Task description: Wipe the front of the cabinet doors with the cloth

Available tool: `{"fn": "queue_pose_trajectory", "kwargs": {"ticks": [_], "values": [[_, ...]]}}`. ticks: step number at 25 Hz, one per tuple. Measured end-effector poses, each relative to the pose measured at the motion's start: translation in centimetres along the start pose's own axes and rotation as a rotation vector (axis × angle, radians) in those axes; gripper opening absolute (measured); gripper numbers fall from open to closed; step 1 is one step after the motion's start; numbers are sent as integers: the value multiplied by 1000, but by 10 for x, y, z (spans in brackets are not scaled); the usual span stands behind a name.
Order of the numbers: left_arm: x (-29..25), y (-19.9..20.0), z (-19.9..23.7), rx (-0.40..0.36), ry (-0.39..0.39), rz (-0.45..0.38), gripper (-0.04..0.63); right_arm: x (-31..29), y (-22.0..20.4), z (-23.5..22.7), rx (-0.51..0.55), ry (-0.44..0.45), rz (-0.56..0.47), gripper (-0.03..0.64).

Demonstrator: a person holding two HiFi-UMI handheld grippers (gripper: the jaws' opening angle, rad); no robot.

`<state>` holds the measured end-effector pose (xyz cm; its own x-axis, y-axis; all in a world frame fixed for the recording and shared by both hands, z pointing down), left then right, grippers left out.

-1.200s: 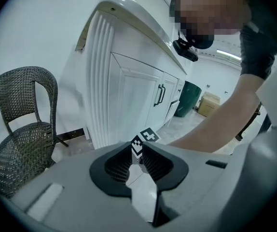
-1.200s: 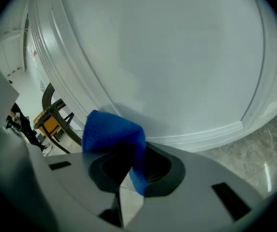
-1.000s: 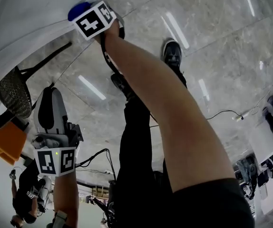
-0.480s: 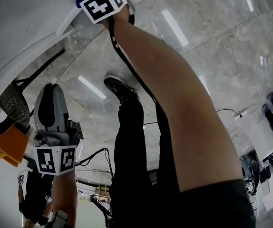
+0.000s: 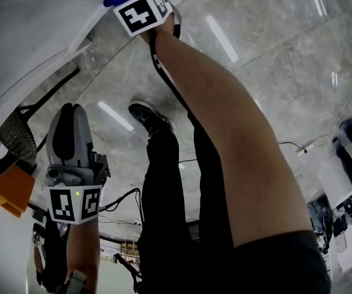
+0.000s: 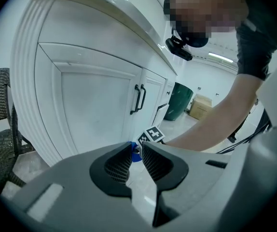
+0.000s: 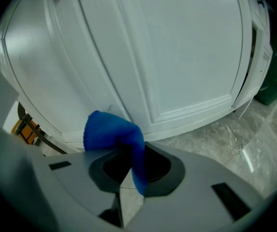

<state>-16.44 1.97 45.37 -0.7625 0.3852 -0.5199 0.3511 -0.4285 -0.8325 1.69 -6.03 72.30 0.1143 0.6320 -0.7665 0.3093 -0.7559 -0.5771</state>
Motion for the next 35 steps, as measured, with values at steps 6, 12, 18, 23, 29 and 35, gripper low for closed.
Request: {"fn": "queue_pose_trajectory", "kwargs": {"ticks": [6, 12, 18, 23, 29, 35], "values": [[17, 18, 6, -18, 5, -28, 69, 38, -16, 57, 36, 79, 23, 57], [45, 51, 15, -6, 56, -80, 69, 106, -1, 121, 68, 175, 2, 57], [84, 76, 20, 42, 105, -96, 69, 176, 31, 178, 68, 247, -67, 57], [115, 88, 25, 81, 159, -110, 69, 239, 75, 206, 79, 267, -149, 57], [139, 113, 22, 90, 166, -135, 69, 306, 118, 223, 137, 277, -260, 57], [113, 145, 0, 60, 142, -176, 69, 322, 148, 188, 203, 251, -317, 57]]}}
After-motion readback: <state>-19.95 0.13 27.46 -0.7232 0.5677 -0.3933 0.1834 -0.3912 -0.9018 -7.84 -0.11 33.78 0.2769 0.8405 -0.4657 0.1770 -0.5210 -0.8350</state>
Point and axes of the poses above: the fingertips, and each gripper's own axes: x backward along the fingers, z to its left, y out of its top, the point moved 1 cm from there along x, backward along the fingers, and after that the axes turned 4 degrees about -z, right-handed, at the moved point
